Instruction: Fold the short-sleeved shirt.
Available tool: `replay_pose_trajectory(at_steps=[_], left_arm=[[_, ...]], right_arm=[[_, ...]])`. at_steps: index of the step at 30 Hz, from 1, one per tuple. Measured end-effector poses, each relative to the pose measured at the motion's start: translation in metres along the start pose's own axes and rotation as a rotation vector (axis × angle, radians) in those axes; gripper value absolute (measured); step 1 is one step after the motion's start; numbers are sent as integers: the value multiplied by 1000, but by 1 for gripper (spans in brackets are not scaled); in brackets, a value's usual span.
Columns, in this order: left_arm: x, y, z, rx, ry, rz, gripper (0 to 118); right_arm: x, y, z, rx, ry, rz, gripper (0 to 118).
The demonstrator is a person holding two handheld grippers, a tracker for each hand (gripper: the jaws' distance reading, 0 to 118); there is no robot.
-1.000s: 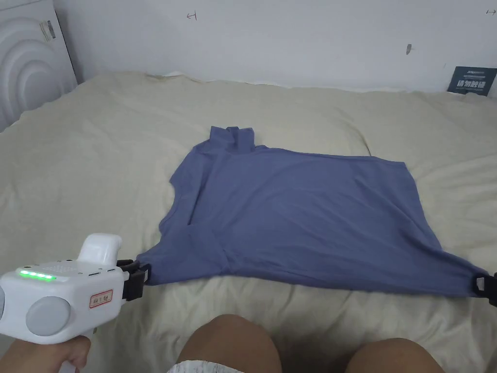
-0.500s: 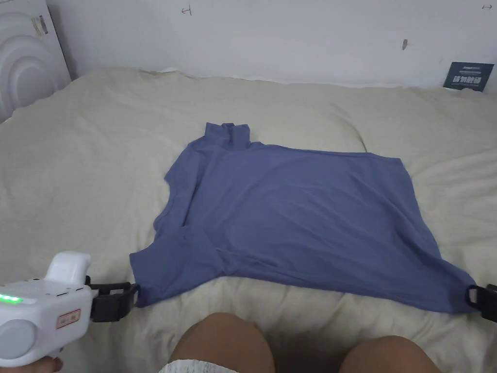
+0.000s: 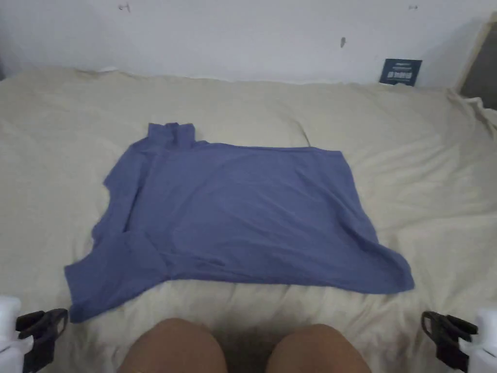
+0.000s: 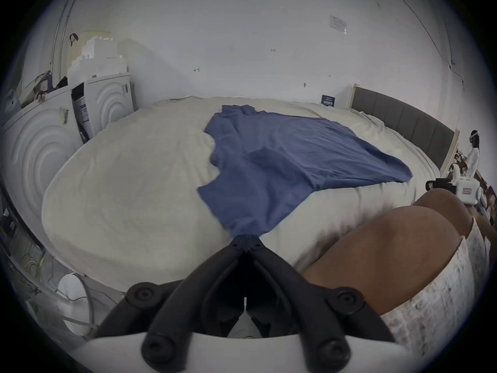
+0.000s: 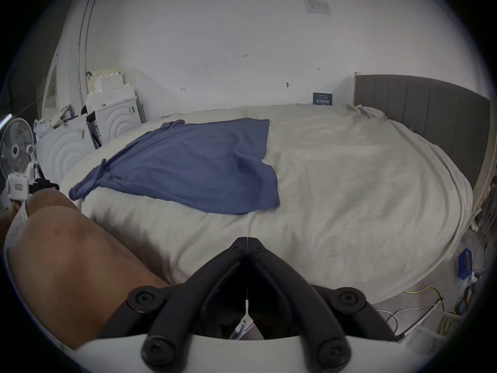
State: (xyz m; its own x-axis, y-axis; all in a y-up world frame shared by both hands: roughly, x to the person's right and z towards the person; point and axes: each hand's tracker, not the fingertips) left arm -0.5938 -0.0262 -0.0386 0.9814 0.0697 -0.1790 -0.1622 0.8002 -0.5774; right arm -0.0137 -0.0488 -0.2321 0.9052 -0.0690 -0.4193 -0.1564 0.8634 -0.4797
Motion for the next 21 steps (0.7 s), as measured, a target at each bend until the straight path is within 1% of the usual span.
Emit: replay_pose_trajectory(at_steps=[1,2,4,5,8,9,12,13,20,21], left_arm=[[1,2,-2,-1,-28,24,0],[-1,2,-5,10,-4,15,0],[-8,6,-11,11,-2,3,0],[-9,9,-12,13,-3,6,0],[-17,13,-15,25,-7,14,0],[-18,14,-16,24,-7,8,0],[-20,17,-16,26,-2,13,0],[-23,17,-16,25,-4,16,0],[-28,12,-17,21,6,41,0],[-29,11,-18,17,3,41,0]], right_arm=[[-7,5,3,5,25,-41,0],[-8,7,3,-6,61,-72,0],[-14,9,5,13,37,-41,0],[-6,11,5,18,38,-34,0],[-4,17,3,28,46,-37,0],[9,14,-3,33,47,-36,0],[14,18,-8,41,48,-37,0],[7,20,-4,41,50,-37,0],[12,23,-21,42,49,-31,0],[5,24,-22,43,43,-29,0]])
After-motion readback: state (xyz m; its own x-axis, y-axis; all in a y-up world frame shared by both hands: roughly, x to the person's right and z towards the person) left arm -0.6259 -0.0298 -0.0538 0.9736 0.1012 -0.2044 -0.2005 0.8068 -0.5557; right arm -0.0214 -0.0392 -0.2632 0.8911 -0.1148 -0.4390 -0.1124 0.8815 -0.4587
